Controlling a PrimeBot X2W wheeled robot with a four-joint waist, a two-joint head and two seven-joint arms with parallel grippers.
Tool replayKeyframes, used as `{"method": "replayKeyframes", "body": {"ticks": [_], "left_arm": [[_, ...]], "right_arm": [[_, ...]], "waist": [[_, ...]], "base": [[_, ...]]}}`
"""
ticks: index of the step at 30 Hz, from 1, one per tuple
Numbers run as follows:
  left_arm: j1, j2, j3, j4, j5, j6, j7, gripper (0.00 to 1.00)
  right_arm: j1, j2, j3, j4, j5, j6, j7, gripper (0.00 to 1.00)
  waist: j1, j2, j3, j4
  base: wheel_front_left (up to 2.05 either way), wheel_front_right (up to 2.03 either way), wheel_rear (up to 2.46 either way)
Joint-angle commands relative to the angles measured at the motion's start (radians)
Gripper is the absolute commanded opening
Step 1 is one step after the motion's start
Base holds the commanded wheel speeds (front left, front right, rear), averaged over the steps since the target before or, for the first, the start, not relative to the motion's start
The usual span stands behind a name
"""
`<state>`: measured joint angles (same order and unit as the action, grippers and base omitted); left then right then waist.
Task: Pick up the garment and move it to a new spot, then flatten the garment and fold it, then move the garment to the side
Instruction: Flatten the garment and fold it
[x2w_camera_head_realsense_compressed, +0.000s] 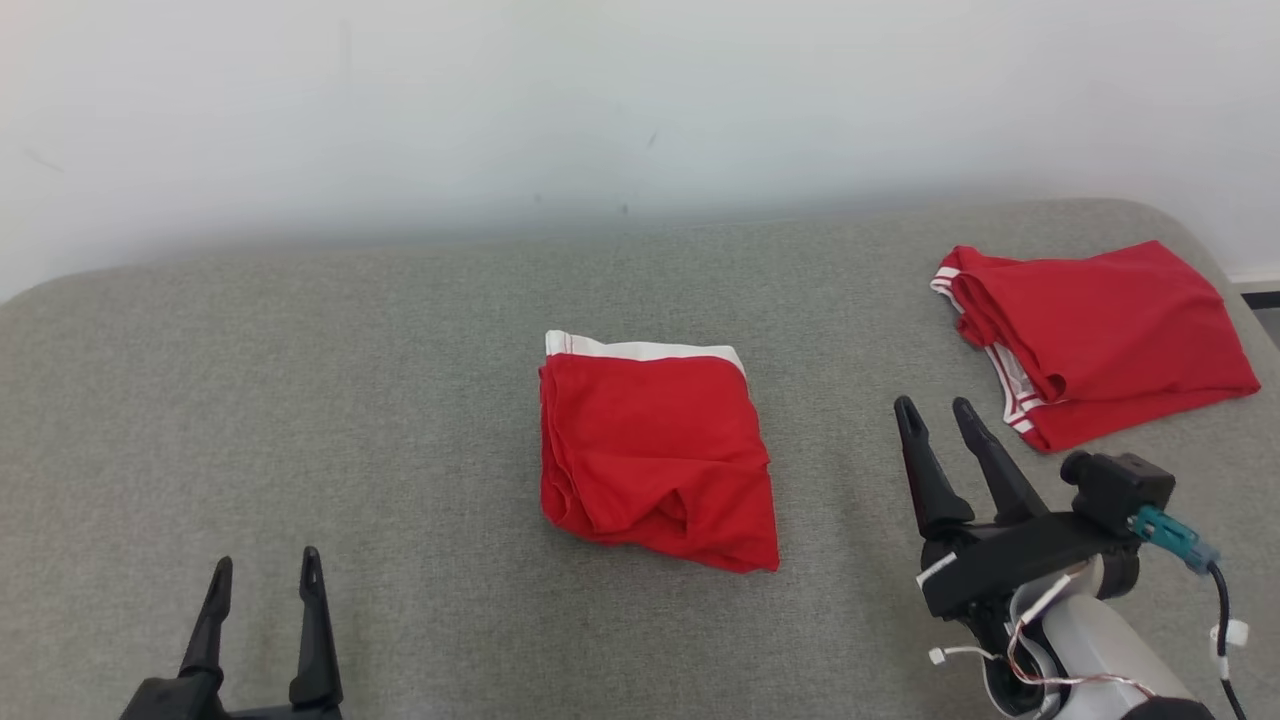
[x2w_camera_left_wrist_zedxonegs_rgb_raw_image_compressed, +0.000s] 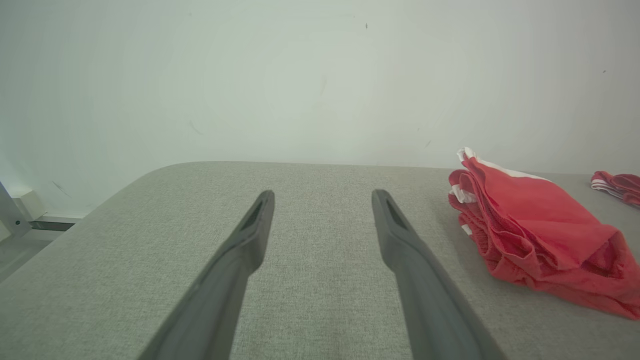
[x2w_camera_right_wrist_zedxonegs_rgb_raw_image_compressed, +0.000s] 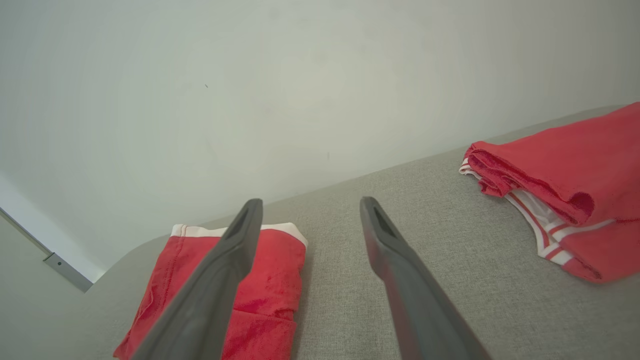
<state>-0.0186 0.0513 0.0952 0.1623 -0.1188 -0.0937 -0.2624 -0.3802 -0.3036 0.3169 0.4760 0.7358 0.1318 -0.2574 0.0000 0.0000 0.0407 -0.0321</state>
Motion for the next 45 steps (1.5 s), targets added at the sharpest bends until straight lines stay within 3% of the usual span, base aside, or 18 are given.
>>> {"method": "replayKeyframes", "body": {"ticks": [1, 14, 23, 36, 45], "left_arm": [[0.015, 0.000, 0.011, 0.000, 0.002, 0.001, -0.003, 1.00], [0.058, -0.001, -0.009, -0.041, 0.023, 0.025, -0.003, 1.00], [0.079, -0.001, -0.006, -0.055, 0.033, 0.024, -0.003, 1.00], [0.125, 0.008, 0.006, -0.080, 0.057, 0.018, -0.003, 1.00], [0.131, 0.033, -0.023, -0.089, 0.051, -0.011, -0.003, 1.00]], "right_arm": [[0.028, 0.003, -0.017, -0.020, -0.030, -0.003, -0.007, 1.00], [0.235, 0.091, -0.214, -0.223, -0.248, -0.003, -0.008, 1.00], [0.331, 0.137, -0.241, -0.302, -0.384, -0.003, -0.008, 1.00], [0.366, 0.165, -0.255, -0.309, -0.424, -0.003, -0.008, 1.00], [0.369, 0.171, -0.259, -0.299, -0.433, -0.003, -0.008, 1.00]], "waist": [[0.0000, 0.0000, -0.007, -0.013], [0.0000, 0.0000, -0.029, -0.029], [0.0000, 0.0000, -0.039, -0.029], [0.0000, 0.0000, -0.052, -0.021], [0.0000, 0.0000, -0.053, -0.008]], "base": [[0.00, 0.00, 0.00], [0.00, 0.00, 0.00], [0.00, 0.00, 0.00], [0.00, 0.00, 0.00], [0.00, 0.00, 0.00]]}}
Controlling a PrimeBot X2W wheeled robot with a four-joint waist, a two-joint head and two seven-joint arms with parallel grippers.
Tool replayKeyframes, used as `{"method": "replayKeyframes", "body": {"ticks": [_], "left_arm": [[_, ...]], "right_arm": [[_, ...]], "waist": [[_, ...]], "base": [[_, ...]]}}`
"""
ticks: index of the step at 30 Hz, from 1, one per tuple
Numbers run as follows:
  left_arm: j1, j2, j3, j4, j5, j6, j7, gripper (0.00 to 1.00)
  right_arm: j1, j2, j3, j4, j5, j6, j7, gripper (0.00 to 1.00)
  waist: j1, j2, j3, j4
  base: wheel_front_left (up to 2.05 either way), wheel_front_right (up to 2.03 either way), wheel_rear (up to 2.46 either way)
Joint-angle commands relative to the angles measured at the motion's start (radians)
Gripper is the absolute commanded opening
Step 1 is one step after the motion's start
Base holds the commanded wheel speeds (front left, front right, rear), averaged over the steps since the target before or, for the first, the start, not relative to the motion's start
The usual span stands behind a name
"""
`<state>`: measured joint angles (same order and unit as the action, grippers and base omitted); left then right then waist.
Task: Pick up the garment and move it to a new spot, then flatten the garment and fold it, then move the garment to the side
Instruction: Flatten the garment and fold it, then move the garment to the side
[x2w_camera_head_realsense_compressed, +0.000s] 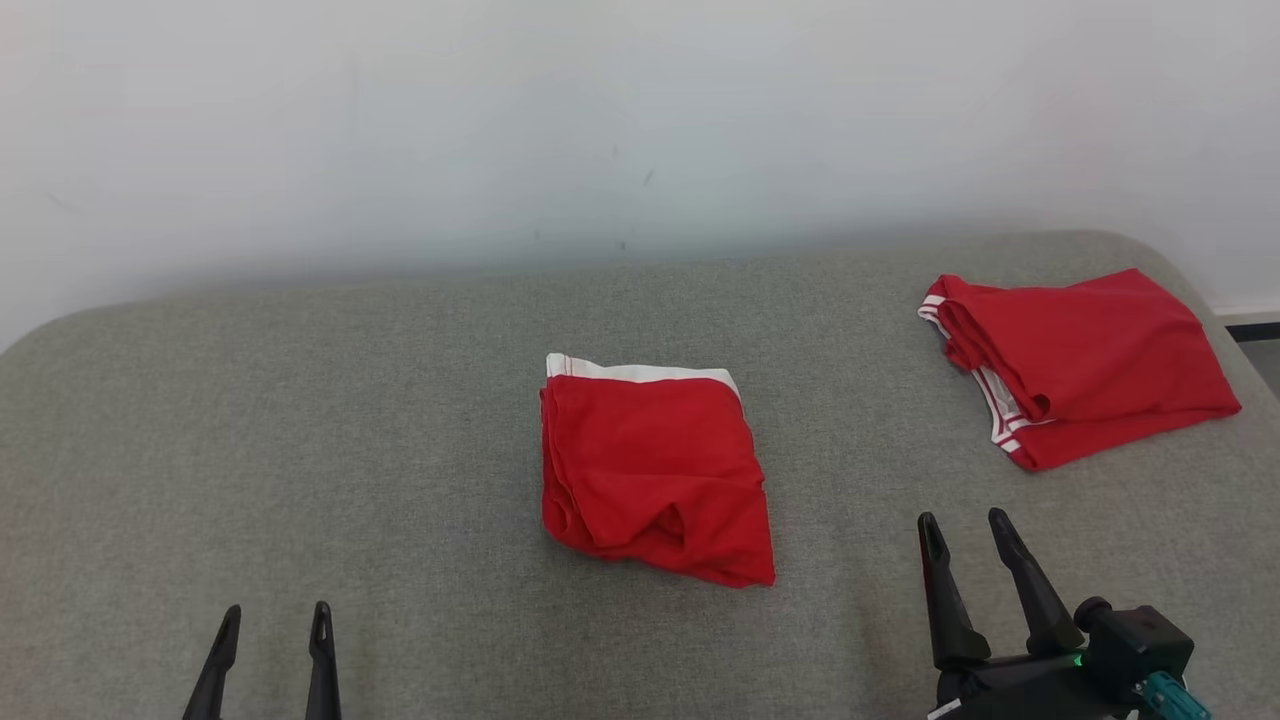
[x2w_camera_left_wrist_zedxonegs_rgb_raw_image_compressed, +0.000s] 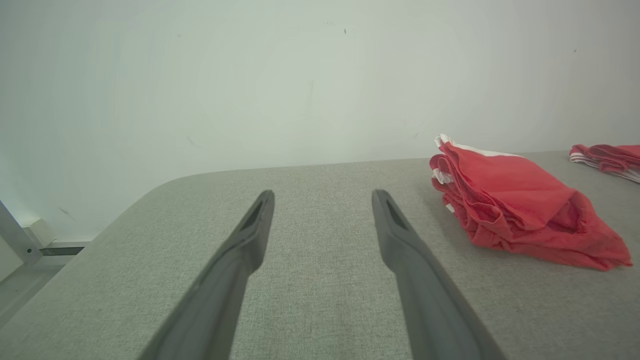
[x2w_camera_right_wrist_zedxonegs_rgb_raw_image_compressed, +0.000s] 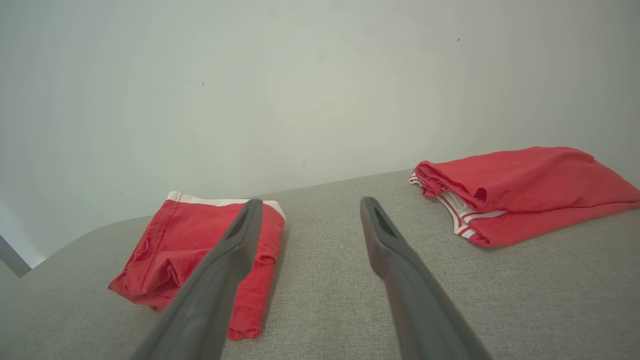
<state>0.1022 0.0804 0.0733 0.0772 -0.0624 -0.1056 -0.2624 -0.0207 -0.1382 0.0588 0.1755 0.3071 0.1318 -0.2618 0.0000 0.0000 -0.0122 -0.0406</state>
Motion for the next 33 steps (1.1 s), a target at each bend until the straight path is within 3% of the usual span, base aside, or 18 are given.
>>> {"method": "replayKeyframes", "body": {"ticks": [1, 33], "left_arm": [[0.010, 0.006, -0.001, -0.006, -0.012, -0.003, -0.003, 1.00], [0.015, 0.020, -0.026, 0.001, -0.041, -0.024, -0.003, 1.00]], "right_arm": [[0.011, 0.007, -0.001, 0.002, -0.004, -0.003, -0.004, 1.00], [-0.011, -0.007, 0.017, 0.048, -0.019, -0.003, -0.004, 1.00]], "waist": [[0.0000, 0.0000, 0.000, 0.002], [0.0000, 0.0000, 0.001, 0.021]], "base": [[0.00, 0.00, 0.00], [0.00, 0.00, 0.00]]}}
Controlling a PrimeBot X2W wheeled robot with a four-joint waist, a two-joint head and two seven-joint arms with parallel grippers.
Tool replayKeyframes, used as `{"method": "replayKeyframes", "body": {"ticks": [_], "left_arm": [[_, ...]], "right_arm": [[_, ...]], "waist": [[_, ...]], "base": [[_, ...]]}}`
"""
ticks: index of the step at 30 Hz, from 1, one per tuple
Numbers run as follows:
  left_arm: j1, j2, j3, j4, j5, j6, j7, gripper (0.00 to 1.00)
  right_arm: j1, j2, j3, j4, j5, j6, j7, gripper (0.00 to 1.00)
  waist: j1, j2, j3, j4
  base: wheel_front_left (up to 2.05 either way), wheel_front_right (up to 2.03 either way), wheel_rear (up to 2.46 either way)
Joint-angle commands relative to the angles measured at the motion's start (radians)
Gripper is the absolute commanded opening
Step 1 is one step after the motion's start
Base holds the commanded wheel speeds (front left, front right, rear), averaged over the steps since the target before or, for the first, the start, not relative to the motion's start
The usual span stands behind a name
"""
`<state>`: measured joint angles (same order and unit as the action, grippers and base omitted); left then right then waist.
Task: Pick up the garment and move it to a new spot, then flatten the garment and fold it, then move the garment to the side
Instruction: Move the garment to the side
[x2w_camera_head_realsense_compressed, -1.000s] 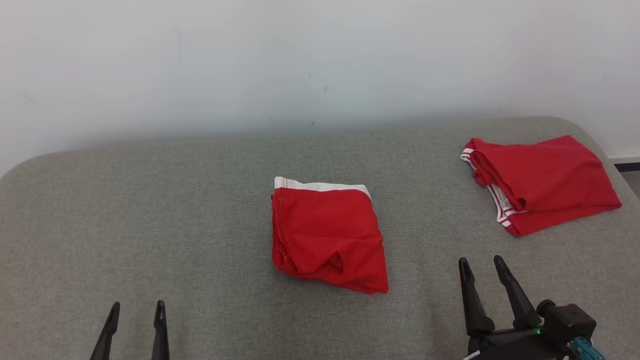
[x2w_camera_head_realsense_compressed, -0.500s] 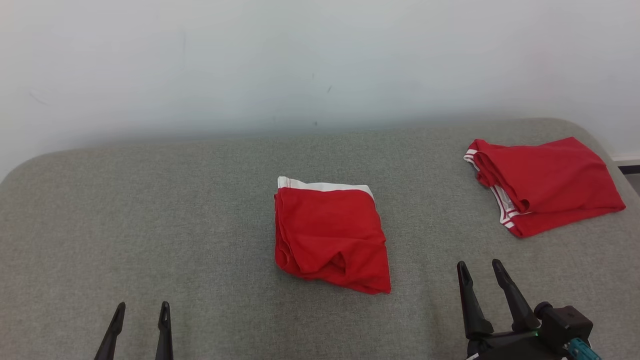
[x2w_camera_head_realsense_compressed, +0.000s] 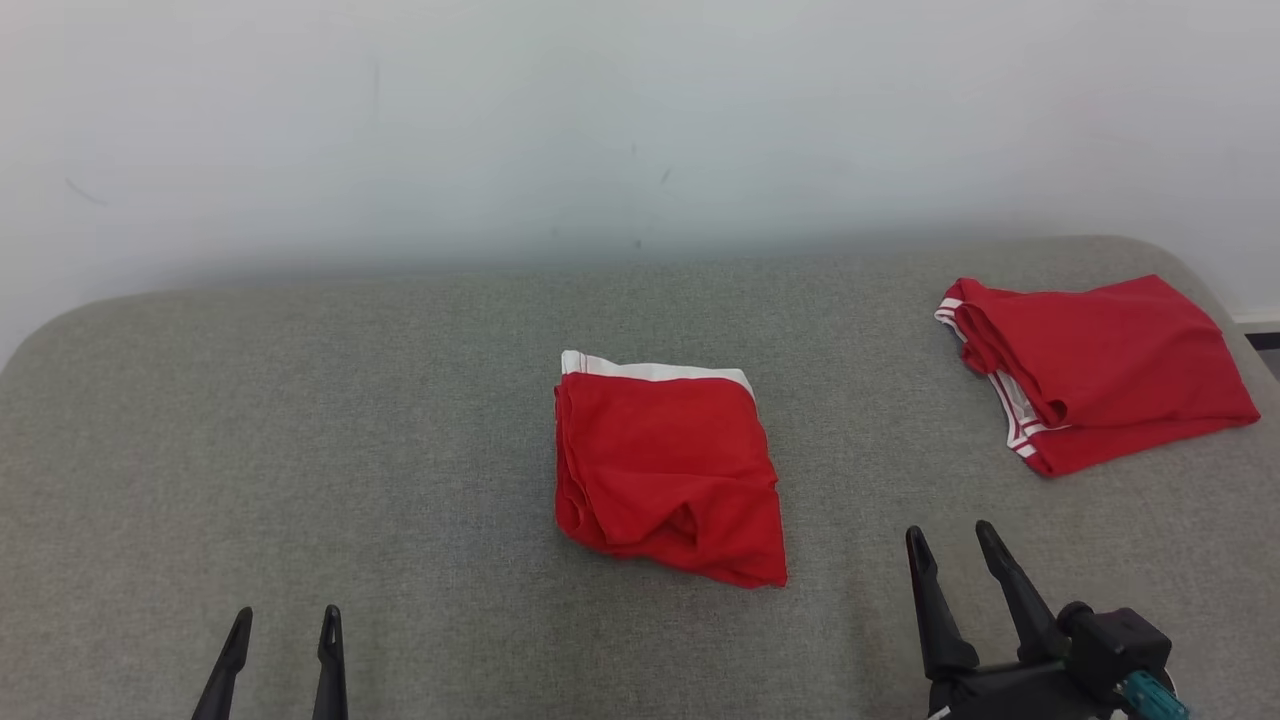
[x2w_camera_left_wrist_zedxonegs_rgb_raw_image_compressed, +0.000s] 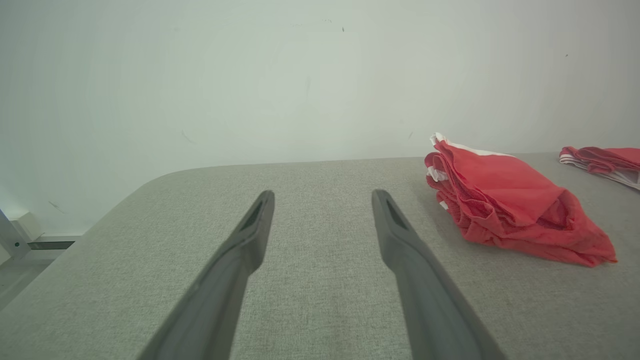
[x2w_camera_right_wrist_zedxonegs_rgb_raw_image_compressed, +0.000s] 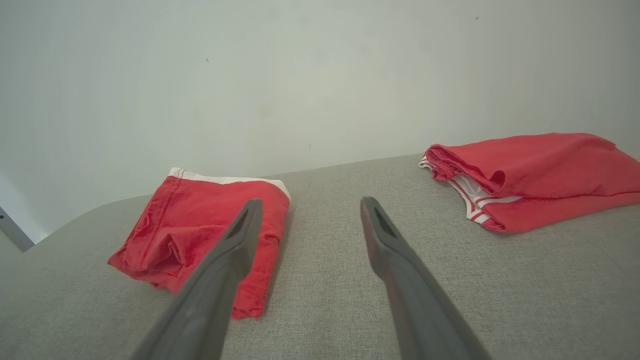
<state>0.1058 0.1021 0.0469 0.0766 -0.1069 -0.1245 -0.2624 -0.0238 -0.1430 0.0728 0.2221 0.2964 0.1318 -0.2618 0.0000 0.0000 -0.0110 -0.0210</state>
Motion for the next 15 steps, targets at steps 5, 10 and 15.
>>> {"method": "replayKeyframes", "body": {"ticks": [5, 10, 15], "left_arm": [[0.007, -0.003, 0.003, -0.002, 0.004, -0.006, -0.003, 1.00], [-0.013, -0.008, -0.009, -0.001, 0.008, -0.007, -0.003, 1.00], [-0.042, -0.012, -0.031, 0.009, 0.005, -0.004, -0.003, 1.00]], "right_arm": [[-0.064, -0.012, 0.026, 0.022, -0.015, -0.003, -0.004, 1.00], [-0.203, -0.016, 0.058, 0.116, -0.018, -0.003, -0.002, 1.00], [-0.342, -0.017, 0.082, 0.262, -0.008, -0.003, 0.013, 1.00]], "waist": [[0.0000, 0.0000, 0.006, 0.008], [0.0000, 0.0000, 0.024, 0.034], [0.0000, 0.0000, 0.057, 0.075]], "base": [[0.00, 0.00, 0.00], [0.00, 0.00, 0.00], [0.00, 0.00, 0.00]]}}
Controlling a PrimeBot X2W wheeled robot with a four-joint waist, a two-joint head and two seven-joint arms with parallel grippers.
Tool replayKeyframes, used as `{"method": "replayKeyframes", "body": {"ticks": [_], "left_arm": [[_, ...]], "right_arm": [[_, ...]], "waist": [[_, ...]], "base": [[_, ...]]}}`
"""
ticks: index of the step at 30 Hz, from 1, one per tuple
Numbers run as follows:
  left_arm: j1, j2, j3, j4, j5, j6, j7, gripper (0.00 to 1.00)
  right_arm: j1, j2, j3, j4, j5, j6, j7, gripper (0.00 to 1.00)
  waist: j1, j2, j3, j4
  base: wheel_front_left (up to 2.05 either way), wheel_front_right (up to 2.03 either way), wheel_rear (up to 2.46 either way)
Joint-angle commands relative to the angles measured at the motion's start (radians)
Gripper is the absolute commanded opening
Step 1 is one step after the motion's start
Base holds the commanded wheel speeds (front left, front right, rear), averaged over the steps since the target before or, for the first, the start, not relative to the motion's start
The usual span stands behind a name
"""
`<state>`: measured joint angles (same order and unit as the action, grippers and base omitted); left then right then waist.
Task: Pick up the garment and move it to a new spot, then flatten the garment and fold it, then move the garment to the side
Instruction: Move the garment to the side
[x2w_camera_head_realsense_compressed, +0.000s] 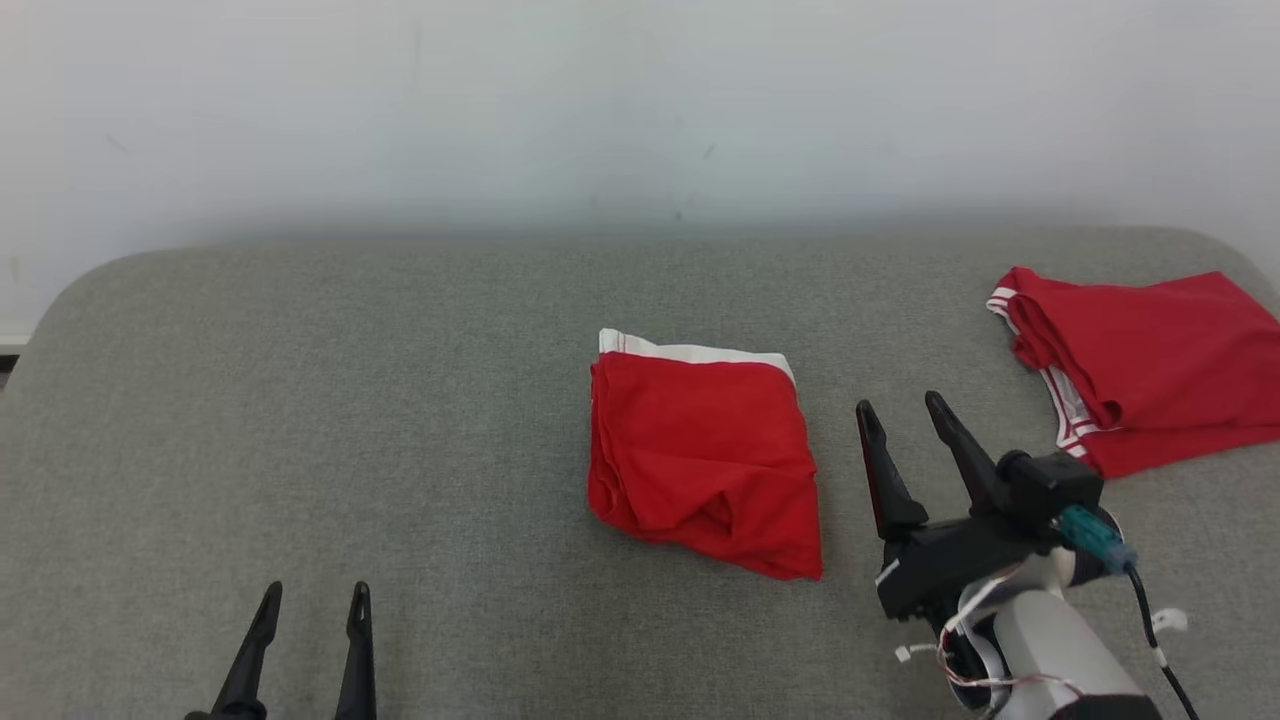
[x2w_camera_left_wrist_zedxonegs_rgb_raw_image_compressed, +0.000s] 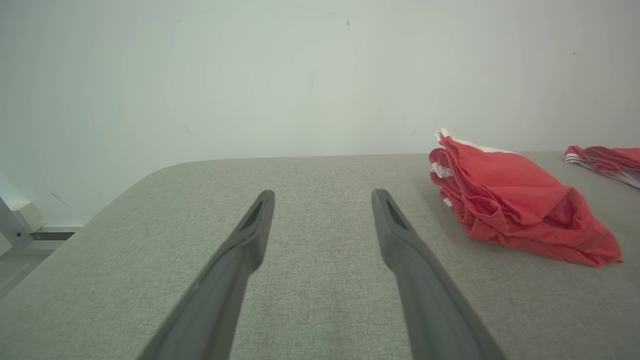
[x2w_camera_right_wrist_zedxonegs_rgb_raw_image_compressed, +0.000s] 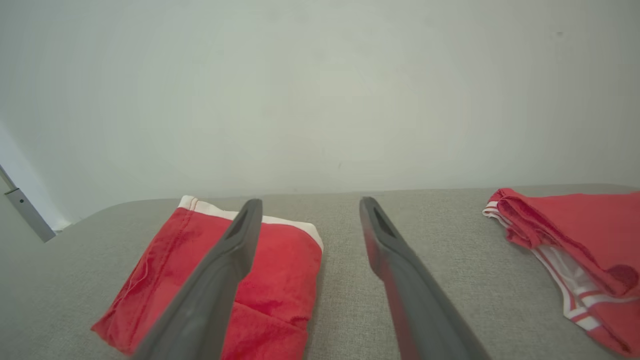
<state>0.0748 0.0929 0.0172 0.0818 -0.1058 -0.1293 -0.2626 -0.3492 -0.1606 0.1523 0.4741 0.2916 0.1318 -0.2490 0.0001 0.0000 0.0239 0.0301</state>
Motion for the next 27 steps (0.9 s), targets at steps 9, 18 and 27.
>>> {"method": "replayKeyframes", "body": {"ticks": [9, 18, 27], "left_arm": [[-0.073, -0.011, -0.045, 0.039, -0.012, -0.001, -0.003, 1.00], [-0.119, -0.004, -0.075, 0.058, -0.025, 0.000, -0.003, 1.00], [-0.140, 0.001, -0.081, 0.072, -0.033, 0.000, -0.003, 1.00]], "right_arm": [[-0.212, -0.003, -0.004, 0.319, 0.007, -0.003, 0.046, 1.00], [-0.294, 0.013, 0.017, 0.567, 0.013, -0.003, 0.047, 1.00], [-0.327, 0.041, 0.037, 0.711, 0.049, -0.003, 0.068, 0.56]], "waist": [[-0.0001, 0.0000, 0.076, 0.101], [-0.0001, 0.0000, 0.113, 0.144], [-0.0001, 0.0000, 0.122, 0.152]], "base": [[0.00, 0.00, 0.00], [0.00, 0.00, 0.00], [0.00, 0.00, 0.00]]}}
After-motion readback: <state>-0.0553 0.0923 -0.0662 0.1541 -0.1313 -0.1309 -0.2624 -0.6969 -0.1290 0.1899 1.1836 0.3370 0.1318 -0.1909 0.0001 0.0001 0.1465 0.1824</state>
